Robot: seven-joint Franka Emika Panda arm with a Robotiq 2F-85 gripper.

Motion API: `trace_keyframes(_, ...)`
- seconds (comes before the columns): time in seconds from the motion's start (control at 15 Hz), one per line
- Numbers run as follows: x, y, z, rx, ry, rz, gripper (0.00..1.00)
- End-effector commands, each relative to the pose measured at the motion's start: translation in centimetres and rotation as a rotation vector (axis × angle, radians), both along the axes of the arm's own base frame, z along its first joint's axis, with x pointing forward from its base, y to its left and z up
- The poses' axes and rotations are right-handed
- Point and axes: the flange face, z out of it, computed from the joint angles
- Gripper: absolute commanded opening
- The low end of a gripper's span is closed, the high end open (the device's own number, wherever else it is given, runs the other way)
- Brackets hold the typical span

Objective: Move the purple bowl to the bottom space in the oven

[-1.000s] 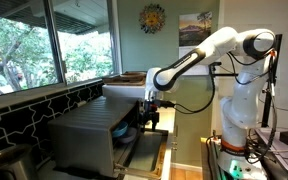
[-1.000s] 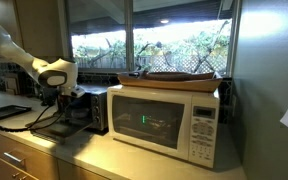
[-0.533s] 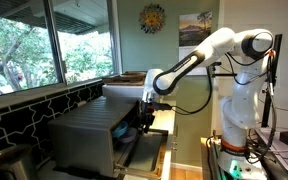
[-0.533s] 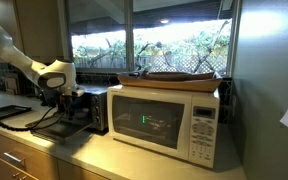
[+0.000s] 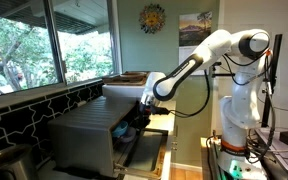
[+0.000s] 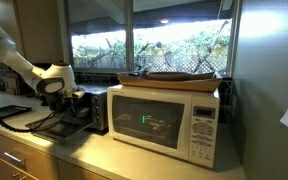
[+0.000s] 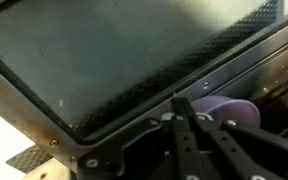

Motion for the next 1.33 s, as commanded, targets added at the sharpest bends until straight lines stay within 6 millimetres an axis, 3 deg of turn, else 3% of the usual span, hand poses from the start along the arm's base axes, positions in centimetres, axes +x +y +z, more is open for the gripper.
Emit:
trace_keyframes(0.0,0.0,0.2,-0.5,0.018,-0.06,-0.021,0.0)
trace_keyframes(0.33,-0.5,-0.4,0.5,0.064,-0.107,-0.026,0.0)
trace_keyframes(0.53,-1.0,-1.0,0.3,0.082,-0.05,-0.009,0.0)
trace_keyframes(0.6,-1.1,-1.2,0.1,0.094,-0.034,-0.006,0.26)
trace_keyframes(0.67,-1.1,-1.4,-0.1,0.089,-0.022,-0.013,0.28)
trace_keyframes(0.8,-1.0,-1.4,-0.4,0.09,-0.004,-0.011,0.4)
trace_keyframes(1.27,-2.2,-2.6,0.9,0.128,0.038,0.017,0.93)
